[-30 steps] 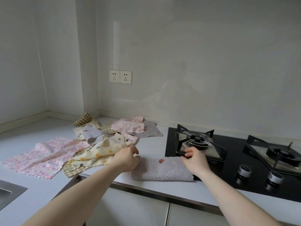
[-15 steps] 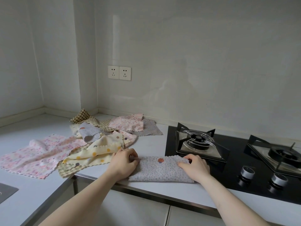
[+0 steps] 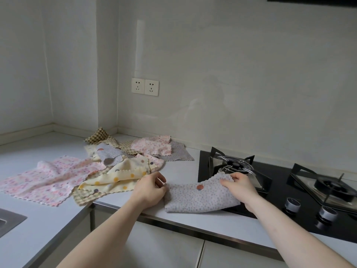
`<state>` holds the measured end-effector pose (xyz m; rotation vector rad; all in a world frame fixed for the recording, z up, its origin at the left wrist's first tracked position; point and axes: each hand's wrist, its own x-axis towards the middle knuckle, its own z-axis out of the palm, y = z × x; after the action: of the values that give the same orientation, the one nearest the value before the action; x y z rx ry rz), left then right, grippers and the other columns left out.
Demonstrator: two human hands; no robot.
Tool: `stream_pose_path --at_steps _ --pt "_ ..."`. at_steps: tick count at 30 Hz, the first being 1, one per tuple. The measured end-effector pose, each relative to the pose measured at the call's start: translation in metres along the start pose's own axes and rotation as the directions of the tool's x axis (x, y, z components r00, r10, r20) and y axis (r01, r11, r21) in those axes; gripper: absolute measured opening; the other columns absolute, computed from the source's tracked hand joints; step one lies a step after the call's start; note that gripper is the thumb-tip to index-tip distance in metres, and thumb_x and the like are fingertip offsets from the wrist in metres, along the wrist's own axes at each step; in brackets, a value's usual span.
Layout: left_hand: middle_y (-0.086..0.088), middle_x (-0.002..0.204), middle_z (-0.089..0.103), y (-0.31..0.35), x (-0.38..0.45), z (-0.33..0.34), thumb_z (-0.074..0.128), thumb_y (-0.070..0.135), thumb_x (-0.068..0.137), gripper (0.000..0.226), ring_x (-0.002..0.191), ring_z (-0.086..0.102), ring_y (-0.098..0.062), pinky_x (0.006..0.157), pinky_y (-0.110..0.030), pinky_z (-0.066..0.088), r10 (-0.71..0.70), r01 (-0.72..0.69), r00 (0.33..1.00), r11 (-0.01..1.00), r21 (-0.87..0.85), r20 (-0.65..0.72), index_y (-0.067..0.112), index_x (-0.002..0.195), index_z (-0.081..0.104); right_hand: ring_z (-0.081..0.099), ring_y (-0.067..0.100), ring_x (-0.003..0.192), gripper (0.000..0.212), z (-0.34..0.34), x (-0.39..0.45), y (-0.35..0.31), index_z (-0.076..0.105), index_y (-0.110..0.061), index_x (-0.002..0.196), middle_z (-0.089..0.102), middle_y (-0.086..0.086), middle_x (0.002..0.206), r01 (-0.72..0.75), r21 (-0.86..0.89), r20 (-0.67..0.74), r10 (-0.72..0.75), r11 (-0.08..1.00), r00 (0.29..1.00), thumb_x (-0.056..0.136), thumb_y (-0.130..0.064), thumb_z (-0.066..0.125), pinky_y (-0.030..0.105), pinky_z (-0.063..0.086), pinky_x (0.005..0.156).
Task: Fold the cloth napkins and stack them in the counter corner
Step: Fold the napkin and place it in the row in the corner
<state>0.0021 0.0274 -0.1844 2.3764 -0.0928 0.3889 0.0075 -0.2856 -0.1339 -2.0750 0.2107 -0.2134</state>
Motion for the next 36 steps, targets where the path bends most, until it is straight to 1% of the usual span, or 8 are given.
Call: stream_pose_path --at_steps 4,8,11,20,23,26,30,36 --pt "0.018 0.083 0.072 0.001 -0.002 -0.002 0.066 0.033 0.082 0.015 0.085 0.066 -0.005 0.081 -0.03 0.056 -0.011 0.011 1.0 1.0 -0.025 0.011 0.033 0.097 0.065 0.062 0.02 0.108 0.036 0.006 0.0 -0.027 0.065 -0.019 0.115 0.065 -0.003 0.114 0.02 -0.069 0.025 -0.019 0.997 1.0 0.083 -0.025 0.08 0.032 0.049 0.085" --pt "0.018 0.084 0.072 0.003 -0.001 -0.003 0.065 0.034 0.082 0.013 0.084 0.065 -0.004 0.08 -0.03 0.056 -0.019 0.02 1.0 0.999 -0.034 0.015 0.034 0.095 0.065 0.066 0.019 0.098 0.019 0.021 -0.001 -0.052 0.07 -0.02 0.096 0.07 0.0 0.103 0.02 -0.048 0.076 -0.017 0.999 0.997 0.08 -0.02 0.08 0.033 0.057 0.079" --pt "0.017 0.086 0.072 0.003 -0.001 -0.003 0.062 0.032 0.08 0.014 0.085 0.065 -0.004 0.081 -0.03 0.055 -0.028 0.028 0.999 0.999 -0.043 0.023 0.035 0.094 0.064 0.073 0.024 0.093 0.023 0.041 -0.004 -0.062 0.07 -0.021 0.092 0.074 0.004 0.101 0.011 0.003 0.139 -0.011 1.0 0.99 0.072 -0.022 0.082 0.041 0.064 0.078" --pt "0.014 0.09 0.071 0.002 0.0 -0.004 0.059 0.026 0.086 0.013 0.089 0.065 -0.011 0.083 -0.033 0.053 -0.041 0.042 0.999 0.996 -0.083 0.007 0.033 0.094 0.066 0.077 0.023 0.078 0.022 0.093 -0.035 -0.068 0.069 -0.012 0.102 0.071 0.012 0.102 -0.019 0.003 0.354 0.016 1.0 0.935 0.085 -0.02 0.079 0.034 0.063 0.061" --pt "0.01 0.088 0.072 0.003 -0.001 -0.004 0.056 0.031 0.09 0.01 0.088 0.064 -0.013 0.082 -0.033 0.052 -0.05 0.049 0.999 0.995 -0.084 -0.005 0.032 0.092 0.065 0.076 0.015 0.07 0.011 0.089 -0.033 -0.066 0.069 -0.018 0.095 0.074 0.002 0.09 0.11 -0.002 0.224 -0.107 0.994 0.969 0.088 -0.025 0.074 0.032 0.061 0.057" --pt "0.012 0.086 0.071 0.005 0.0 -0.004 0.055 0.044 0.087 0.015 0.086 0.064 -0.012 0.083 -0.034 0.054 -0.053 0.052 0.999 0.995 -0.082 -0.009 0.033 0.091 0.066 0.07 0.012 0.088 0.006 0.075 -0.02 -0.05 0.068 -0.028 0.091 0.07 -0.011 0.086 0.246 -0.216 0.067 -0.237 0.945 0.969 0.086 -0.03 0.07 0.035 0.059 0.079" --pt "0.02 0.087 0.07 0.007 -0.001 -0.003 0.063 0.065 0.078 0.036 0.088 0.066 -0.004 0.084 -0.03 0.054 -0.067 0.069 0.997 0.996 -0.056 0.034 0.036 0.1 0.065 0.064 0.009 0.099 0.026 0.068 -0.016 -0.023 0.063 -0.031 0.11 0.066 -0.018 0.095 0.238 -0.302 0.125 -0.209 0.923 0.97 0.088 -0.042 0.069 0.033 0.053 0.088" --pt "0.02 0.094 0.069 0.007 -0.001 -0.004 0.076 0.059 0.069 0.042 0.086 0.066 0.001 0.085 -0.029 0.056 -0.04 0.043 0.996 0.998 -0.039 0.079 0.041 0.105 0.063 0.061 0.002 0.089 0.029 0.083 -0.026 -0.006 0.057 -0.04 0.119 0.063 -0.021 0.093 0.272 -0.364 0.11 -0.249 0.891 0.962 0.092 -0.049 0.057 0.031 0.052 0.081"
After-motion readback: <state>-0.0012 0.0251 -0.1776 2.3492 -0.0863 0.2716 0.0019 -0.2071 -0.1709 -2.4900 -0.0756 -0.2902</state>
